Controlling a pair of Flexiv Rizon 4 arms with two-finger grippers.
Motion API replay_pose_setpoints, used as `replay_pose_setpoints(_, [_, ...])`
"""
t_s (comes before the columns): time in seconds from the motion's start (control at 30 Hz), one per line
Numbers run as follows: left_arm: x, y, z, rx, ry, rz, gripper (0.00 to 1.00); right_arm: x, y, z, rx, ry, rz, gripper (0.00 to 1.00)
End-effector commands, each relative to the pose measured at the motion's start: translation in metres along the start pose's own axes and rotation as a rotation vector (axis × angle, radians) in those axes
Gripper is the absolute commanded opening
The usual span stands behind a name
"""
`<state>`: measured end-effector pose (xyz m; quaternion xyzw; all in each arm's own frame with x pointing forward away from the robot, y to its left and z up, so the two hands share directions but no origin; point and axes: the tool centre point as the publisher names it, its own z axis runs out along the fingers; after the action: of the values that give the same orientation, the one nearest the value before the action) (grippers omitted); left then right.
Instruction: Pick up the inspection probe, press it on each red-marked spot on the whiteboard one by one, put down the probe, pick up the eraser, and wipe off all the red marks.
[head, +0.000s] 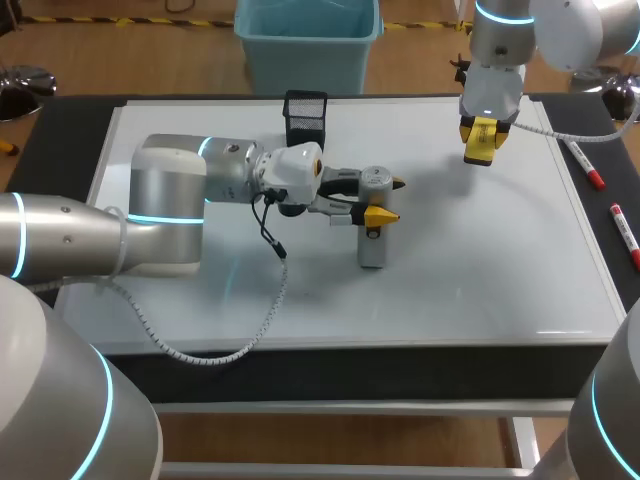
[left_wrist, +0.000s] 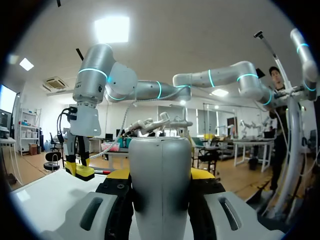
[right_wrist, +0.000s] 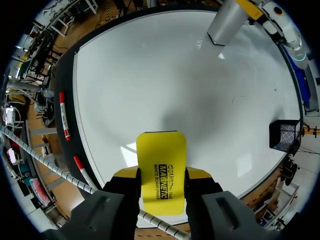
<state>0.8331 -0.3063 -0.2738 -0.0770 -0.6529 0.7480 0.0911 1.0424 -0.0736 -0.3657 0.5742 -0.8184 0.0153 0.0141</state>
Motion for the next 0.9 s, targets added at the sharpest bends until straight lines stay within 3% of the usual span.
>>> replay_pose_setpoints(0.03, [-0.001, -0.006, 0.0, -0.003, 0.002, 0.007, 0.0, 0.0, -0.001, -0.001, -0.001, 0.004, -0.002, 0.0])
replay_pose_setpoints(0.23, [-0.008, -0.027, -0.016, -0.003, -0.009, 0.041, 0.0, 0.0, -0.001, -0.001, -0.001, 0.004, -0.002, 0.0])
replay_pose_setpoints(0.5, [-0.035, -0.057, -0.073, 0.0, -0.052, 0.095, 0.0, 0.0, -0.001, -0.001, -0.001, 0.004, -0.002, 0.0])
replay_pose_setpoints(0.9, [-0.07, -0.065, -0.149, -0.021, -0.135, 0.1, 0.0, 0.0, -0.001, -0.001, -0.001, 0.004, -0.002, 0.0])
